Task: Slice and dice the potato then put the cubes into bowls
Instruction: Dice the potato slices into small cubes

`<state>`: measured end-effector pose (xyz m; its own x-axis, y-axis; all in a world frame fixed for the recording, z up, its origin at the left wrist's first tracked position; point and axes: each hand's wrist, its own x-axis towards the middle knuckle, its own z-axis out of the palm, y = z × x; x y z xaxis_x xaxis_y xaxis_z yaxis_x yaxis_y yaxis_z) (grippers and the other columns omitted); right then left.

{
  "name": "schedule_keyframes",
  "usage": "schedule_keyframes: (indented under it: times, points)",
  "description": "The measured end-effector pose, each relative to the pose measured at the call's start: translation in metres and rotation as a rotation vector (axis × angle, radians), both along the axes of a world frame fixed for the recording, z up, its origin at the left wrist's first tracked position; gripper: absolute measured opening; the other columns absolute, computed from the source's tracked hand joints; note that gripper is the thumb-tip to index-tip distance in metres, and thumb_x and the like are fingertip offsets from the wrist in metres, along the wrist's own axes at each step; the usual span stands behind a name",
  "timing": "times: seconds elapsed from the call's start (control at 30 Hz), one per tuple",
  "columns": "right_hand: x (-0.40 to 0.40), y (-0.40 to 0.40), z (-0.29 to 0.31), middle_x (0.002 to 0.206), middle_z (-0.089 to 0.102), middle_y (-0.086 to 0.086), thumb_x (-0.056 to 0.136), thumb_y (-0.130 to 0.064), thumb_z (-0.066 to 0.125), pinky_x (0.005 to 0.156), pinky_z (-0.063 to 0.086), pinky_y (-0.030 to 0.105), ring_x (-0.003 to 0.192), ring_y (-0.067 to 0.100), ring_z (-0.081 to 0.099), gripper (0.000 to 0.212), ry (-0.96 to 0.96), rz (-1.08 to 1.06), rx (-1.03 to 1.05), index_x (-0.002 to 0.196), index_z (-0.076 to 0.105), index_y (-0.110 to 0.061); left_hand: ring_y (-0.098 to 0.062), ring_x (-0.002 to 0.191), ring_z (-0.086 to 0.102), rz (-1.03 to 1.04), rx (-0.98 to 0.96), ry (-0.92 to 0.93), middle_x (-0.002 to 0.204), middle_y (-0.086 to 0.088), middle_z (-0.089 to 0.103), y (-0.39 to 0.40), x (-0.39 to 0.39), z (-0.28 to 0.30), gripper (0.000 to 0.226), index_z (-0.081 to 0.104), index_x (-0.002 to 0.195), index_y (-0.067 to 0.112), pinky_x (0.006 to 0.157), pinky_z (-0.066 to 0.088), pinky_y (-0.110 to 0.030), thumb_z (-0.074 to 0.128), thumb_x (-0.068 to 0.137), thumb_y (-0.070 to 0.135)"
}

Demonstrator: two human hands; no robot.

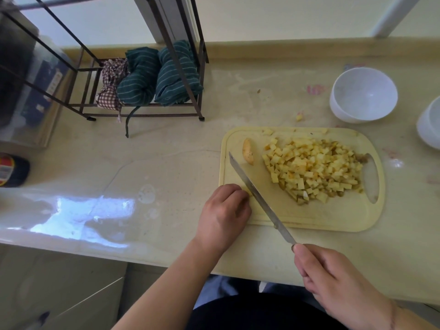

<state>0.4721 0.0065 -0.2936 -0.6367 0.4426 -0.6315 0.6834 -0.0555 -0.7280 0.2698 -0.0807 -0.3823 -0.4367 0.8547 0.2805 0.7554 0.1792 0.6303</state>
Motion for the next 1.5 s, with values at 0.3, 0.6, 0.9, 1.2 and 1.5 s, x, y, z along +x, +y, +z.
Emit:
schedule_keyframes:
  times: [0.3, 0.6, 0.9, 1.2, 1.5]
  points:
    - [0.005, -0.003, -0.001, 0.048, 0.034, -0.005, 0.063, -0.096, 0.029, 0.047, 0.027, 0.017, 0.045, 0.006, 0.031, 0.086, -0.035, 0.015, 0.032, 0.069, 0.040, -0.011, -0.028, 0.076, 0.066, 0.029, -0.002, 0.007, 0.090, -0.010, 0.070, -0.002, 0.002, -0.002, 0.009, 0.075, 0.088, 0.000, 0.067, 0.055, -0.037, 0.073, 0.079, -0.002]
    - [0.009, -0.008, -0.001, 0.048, 0.041, -0.007, 0.077, -0.080, 0.028, 0.053, 0.033, 0.023, 0.047, 0.006, 0.040, 0.058, -0.075, 0.050, 0.083, 0.062, 0.047, -0.027, -0.025, 0.079, 0.066, 0.037, -0.004, -0.008, 0.090, -0.008, 0.072, 0.000, 0.002, -0.003, 0.014, 0.076, 0.088, 0.001, 0.073, 0.053, -0.030, 0.077, 0.075, -0.005]
    - [-0.011, 0.005, -0.007, 0.046, 0.034, -0.006, 0.081, -0.066, 0.035, 0.044, 0.028, 0.017, 0.042, 0.006, 0.029, 0.056, -0.043, 0.008, 0.036, 0.064, 0.041, -0.013, -0.025, 0.078, 0.067, 0.017, 0.014, -0.008, 0.090, -0.008, 0.072, -0.002, -0.001, -0.002, 0.010, 0.076, 0.086, 0.001, 0.072, 0.055, -0.034, 0.077, 0.078, -0.004]
    - [-0.010, 0.004, 0.007, 0.049, 0.030, -0.005, 0.086, -0.058, 0.037, 0.038, 0.025, 0.011, 0.039, 0.004, 0.026, 0.053, 0.011, 0.004, -0.096, 0.066, 0.038, -0.009, -0.023, 0.078, 0.063, 0.065, 0.040, -0.017, 0.087, -0.007, 0.067, -0.012, -0.001, -0.002, 0.005, 0.072, 0.085, 0.002, 0.072, 0.053, -0.029, 0.073, 0.084, 0.006]
    - [-0.002, -0.003, 0.000, 0.047, 0.036, -0.004, 0.076, -0.079, 0.035, 0.046, 0.028, 0.014, 0.045, 0.005, 0.032, 0.069, 0.002, 0.043, -0.026, 0.068, 0.040, -0.010, -0.027, 0.075, 0.066, 0.049, 0.024, -0.007, 0.086, -0.009, 0.071, -0.008, -0.001, -0.001, 0.008, 0.074, 0.084, 0.000, 0.068, 0.055, -0.036, 0.067, 0.079, 0.000]
